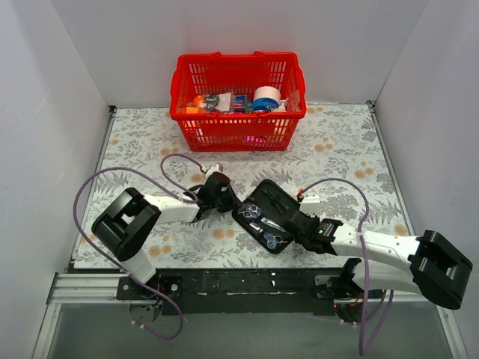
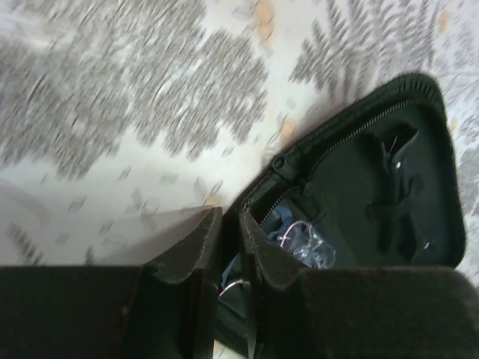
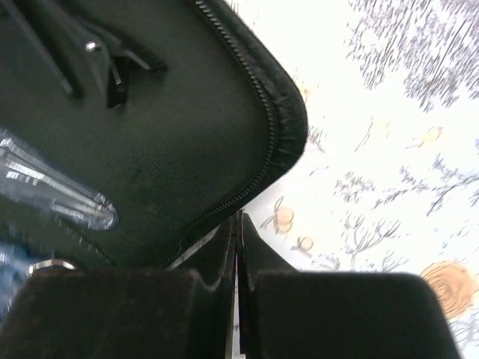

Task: Sort the hair-cutting tools
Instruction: Adjust the hairdressing tool bag at the center of the board.

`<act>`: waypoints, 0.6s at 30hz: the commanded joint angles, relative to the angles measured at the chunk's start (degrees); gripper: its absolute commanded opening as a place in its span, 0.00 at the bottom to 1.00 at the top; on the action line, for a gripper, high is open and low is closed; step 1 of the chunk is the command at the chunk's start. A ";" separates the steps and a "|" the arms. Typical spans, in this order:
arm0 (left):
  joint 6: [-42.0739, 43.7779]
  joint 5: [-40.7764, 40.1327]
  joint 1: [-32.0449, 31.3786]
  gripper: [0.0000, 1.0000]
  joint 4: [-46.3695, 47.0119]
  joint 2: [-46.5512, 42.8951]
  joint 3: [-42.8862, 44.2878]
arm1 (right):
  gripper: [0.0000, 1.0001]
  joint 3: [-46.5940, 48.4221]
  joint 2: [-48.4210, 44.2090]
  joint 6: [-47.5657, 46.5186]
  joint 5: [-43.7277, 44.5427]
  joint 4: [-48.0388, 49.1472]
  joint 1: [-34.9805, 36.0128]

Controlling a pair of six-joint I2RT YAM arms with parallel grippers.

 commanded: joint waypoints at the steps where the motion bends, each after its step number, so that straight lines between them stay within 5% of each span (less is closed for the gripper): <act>1: -2.73 5.01 -5.57 0.14 -9.23 -8.57 -6.89 | 0.01 3.30 6.96 -10.48 -2.80 12.85 -2.02; 10: -10.56 -0.78 -10.84 0.15 -18.18 -29.57 -18.76 | 0.01 7.44 12.78 -14.97 -7.37 16.20 -3.17; 18: -8.63 -15.18 -10.93 0.31 -37.16 -34.70 -8.68 | 0.01 12.18 5.06 -17.08 -1.84 3.22 -3.00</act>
